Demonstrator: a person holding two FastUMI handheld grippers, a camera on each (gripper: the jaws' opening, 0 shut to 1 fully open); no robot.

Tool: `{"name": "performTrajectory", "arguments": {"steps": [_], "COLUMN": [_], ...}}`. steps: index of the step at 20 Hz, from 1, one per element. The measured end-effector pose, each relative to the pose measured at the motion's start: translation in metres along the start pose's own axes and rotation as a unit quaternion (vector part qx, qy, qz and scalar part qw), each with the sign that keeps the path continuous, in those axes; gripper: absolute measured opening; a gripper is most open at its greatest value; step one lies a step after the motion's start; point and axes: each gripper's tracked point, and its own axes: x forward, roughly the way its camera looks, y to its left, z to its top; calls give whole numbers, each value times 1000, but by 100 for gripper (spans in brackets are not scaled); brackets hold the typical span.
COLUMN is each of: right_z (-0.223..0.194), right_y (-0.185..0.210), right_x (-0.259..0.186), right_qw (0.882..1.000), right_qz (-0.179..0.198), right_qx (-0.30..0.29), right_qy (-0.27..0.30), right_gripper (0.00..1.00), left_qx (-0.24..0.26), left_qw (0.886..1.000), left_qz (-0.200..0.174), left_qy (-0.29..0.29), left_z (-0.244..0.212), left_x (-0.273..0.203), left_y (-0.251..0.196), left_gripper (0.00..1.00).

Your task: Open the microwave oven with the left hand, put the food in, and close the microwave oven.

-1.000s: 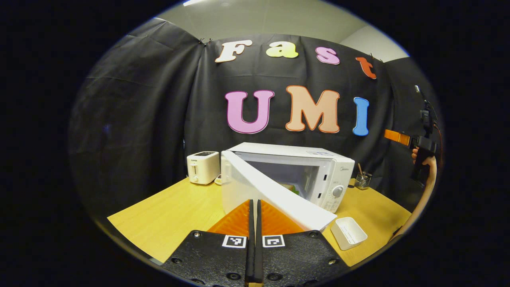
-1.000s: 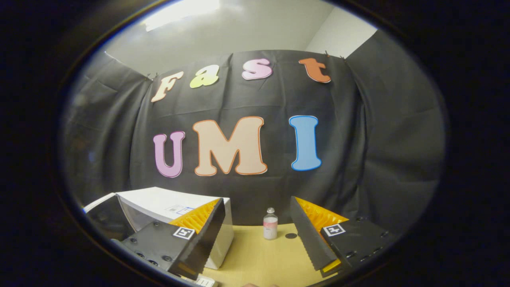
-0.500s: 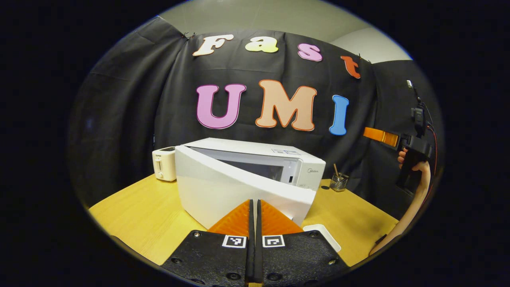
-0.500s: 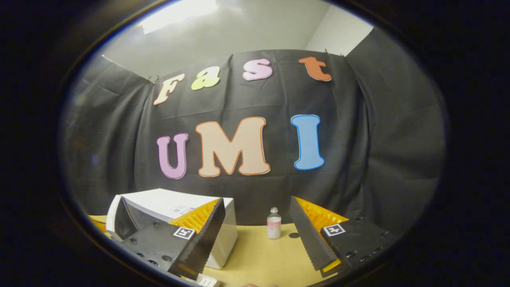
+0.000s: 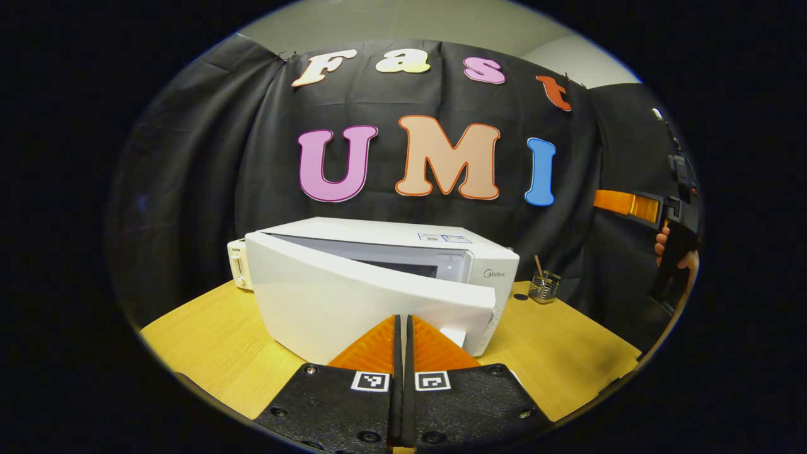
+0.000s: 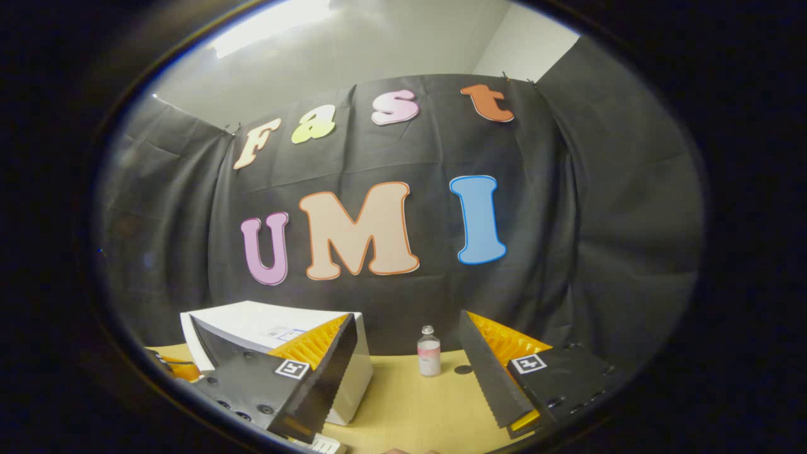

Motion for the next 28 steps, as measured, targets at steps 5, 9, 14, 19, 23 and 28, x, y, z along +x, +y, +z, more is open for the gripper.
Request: {"name": "performTrajectory", "arguments": {"steps": [5,9,14,19,23,28], "right_z": [-1,1,-2,-3,-2,-4], "right_y": [6,8,10,10,18,17], "right_x": [2,1,2,1,1,3], "right_qw": [1000,1000,1000,1000,1000,1000], "right_qz": [16,16,10,-1,14,9], "right_qx": [8,4,-5,-20,-13,-12], "right_qy": [4,1,5,4,4,8], "right_gripper": [99,92,92,92,99,92], "left_qx": [6,15,21,21,18,10], "left_qw": [1000,1000,999,999,999,1000], "left_qz": [6,13,22,33,32,29], "left_qy": [-1,0,-12,-10,-3,-4], "left_z": [0,-1,6,7,4,2], "left_x": [28,47,65,80,90,95], "left_y": [-9,-15,-18,-15,-16,-16], "left_gripper": [1,1,1,1,1,1]}}
